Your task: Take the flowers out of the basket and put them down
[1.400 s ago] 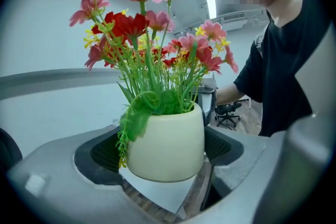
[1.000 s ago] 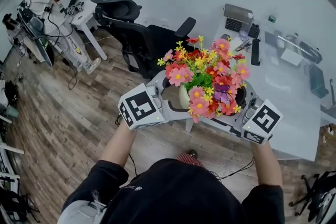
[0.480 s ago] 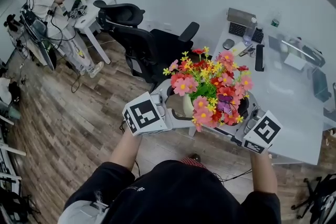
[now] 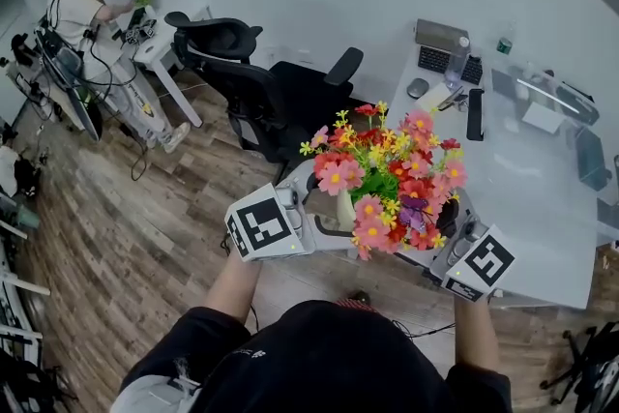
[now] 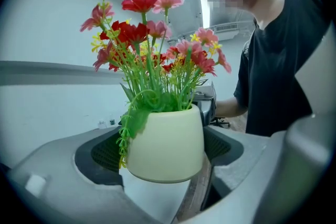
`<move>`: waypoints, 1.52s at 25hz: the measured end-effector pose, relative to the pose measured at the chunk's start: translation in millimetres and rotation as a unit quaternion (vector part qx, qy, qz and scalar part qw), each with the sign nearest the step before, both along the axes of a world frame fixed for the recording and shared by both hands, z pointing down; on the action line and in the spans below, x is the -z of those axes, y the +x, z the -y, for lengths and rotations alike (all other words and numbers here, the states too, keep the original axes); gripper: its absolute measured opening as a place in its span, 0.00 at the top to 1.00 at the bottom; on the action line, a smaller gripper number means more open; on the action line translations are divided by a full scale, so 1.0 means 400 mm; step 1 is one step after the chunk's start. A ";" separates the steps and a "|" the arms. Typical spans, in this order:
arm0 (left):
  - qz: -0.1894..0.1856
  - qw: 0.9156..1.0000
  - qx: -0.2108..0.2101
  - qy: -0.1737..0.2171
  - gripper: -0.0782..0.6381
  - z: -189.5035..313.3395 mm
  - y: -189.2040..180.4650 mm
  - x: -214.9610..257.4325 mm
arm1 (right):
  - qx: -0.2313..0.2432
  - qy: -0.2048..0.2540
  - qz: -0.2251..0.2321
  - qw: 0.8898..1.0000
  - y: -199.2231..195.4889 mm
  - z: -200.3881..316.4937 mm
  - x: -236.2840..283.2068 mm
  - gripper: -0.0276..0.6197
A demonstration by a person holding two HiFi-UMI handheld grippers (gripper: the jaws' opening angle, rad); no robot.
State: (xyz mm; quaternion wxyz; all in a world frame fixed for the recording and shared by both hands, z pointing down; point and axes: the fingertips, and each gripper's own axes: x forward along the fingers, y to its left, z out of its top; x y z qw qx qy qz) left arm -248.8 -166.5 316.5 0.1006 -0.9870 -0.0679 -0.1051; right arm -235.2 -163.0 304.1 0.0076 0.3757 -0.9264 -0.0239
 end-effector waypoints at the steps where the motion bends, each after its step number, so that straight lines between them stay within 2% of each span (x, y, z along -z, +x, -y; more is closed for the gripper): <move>1: -0.002 1.000 -0.002 -0.002 0.24 -0.001 -0.005 0.000 | -0.001 -0.001 0.005 1.000 -0.004 -0.001 -0.001 0.27; 10: -0.001 1.000 0.001 0.012 0.24 0.003 -0.001 0.004 | 0.001 0.004 0.003 1.000 0.001 0.005 0.000 0.27; 18: -0.006 1.000 -0.010 0.006 0.25 -0.001 0.009 0.009 | -0.013 0.008 0.004 1.000 0.011 0.000 0.008 0.27; 22: -0.004 0.999 -0.031 0.015 0.24 -0.015 0.032 0.006 | -0.031 0.010 0.002 0.999 0.033 -0.016 0.003 0.27; 27: -0.021 0.997 -0.068 -0.006 0.24 -0.021 0.044 0.014 | -0.069 0.010 0.006 0.998 0.047 -0.027 0.013 0.27; 31: -0.016 0.995 -0.095 0.003 0.25 -0.031 0.068 0.018 | -0.097 0.017 0.001 0.995 0.066 -0.039 0.020 0.27; 38: -0.017 0.992 -0.128 0.006 0.24 -0.029 0.046 0.032 | -0.129 0.016 0.005 0.991 0.045 -0.038 0.030 0.27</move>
